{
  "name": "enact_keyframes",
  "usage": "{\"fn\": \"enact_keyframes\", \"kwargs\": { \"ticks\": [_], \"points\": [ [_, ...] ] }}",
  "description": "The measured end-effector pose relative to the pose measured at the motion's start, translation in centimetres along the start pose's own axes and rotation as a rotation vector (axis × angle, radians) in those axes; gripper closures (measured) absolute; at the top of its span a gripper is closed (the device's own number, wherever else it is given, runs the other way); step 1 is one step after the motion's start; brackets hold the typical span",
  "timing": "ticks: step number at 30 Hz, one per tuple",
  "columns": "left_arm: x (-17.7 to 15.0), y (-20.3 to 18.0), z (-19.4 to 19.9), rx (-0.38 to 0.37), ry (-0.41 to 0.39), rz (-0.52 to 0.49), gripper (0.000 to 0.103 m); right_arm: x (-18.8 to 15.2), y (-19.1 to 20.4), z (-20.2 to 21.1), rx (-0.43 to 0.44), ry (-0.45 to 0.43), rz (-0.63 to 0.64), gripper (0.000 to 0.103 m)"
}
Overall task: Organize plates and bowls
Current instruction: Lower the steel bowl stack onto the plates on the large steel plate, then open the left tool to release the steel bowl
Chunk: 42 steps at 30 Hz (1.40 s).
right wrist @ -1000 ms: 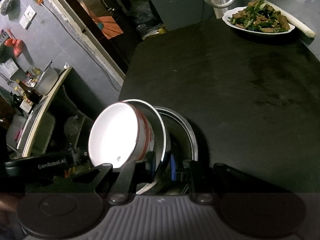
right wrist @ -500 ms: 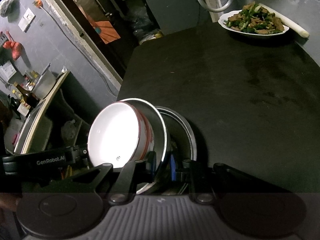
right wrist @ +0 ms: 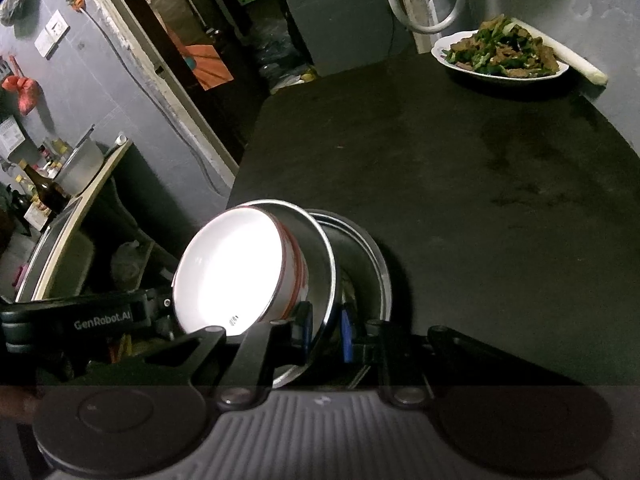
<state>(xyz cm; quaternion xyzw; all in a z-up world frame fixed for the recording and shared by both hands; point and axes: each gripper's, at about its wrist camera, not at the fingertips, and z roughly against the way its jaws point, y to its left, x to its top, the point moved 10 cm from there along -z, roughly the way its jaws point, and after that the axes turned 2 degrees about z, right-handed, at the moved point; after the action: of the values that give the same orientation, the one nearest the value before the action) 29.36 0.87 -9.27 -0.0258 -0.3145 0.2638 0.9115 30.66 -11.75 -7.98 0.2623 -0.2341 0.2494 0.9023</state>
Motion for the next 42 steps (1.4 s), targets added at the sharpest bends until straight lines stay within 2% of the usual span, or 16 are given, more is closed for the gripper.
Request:
{"fn": "enact_keyframes", "kwargs": {
  "ticks": [12, 19, 24, 26, 29, 34, 39, 41, 42],
  "points": [
    [-0.1, 0.1, 0.1, 0.030, -0.004, 0.005, 0.090, -0.1, 0.4, 0.3, -0.033, -0.022, 0.030, 0.083],
    [-0.2, 0.5, 0.2, 0.053, -0.006, 0.010, 0.081, -0.1, 0.3, 0.4, -0.036, -0.028, 0.039, 0.082],
    [-0.3, 0.7, 0.3, 0.067, -0.008, 0.010, 0.077, -0.2, 0.0, 0.5, -0.043, -0.030, 0.037, 0.077],
    [-0.2, 0.8, 0.4, 0.075, -0.014, 0.010, 0.074, -0.2, -0.1, 0.5, -0.047, -0.030, 0.038, 0.076],
    [0.0, 1.0, 0.8, 0.100, -0.031, 0.014, 0.062, -0.2, -0.3, 0.4, -0.053, -0.032, 0.034, 0.071],
    [0.3, 1.4, 1.2, 0.118, -0.050, 0.021, 0.052, -0.1, -0.6, 0.5, -0.055, -0.036, 0.028, 0.070],
    [0.4, 1.6, 1.5, 0.134, -0.061, 0.023, 0.046, -0.1, -0.4, 0.5, -0.062, -0.042, 0.046, 0.070],
    [0.5, 1.8, 1.6, 0.143, -0.069, 0.022, 0.041, -0.2, -0.4, 0.6, -0.061, -0.044, 0.046, 0.070],
    [0.5, 1.8, 1.7, 0.148, -0.074, 0.022, 0.035, -0.2, -0.4, 0.6, -0.060, -0.046, 0.043, 0.070]
  ]
}}
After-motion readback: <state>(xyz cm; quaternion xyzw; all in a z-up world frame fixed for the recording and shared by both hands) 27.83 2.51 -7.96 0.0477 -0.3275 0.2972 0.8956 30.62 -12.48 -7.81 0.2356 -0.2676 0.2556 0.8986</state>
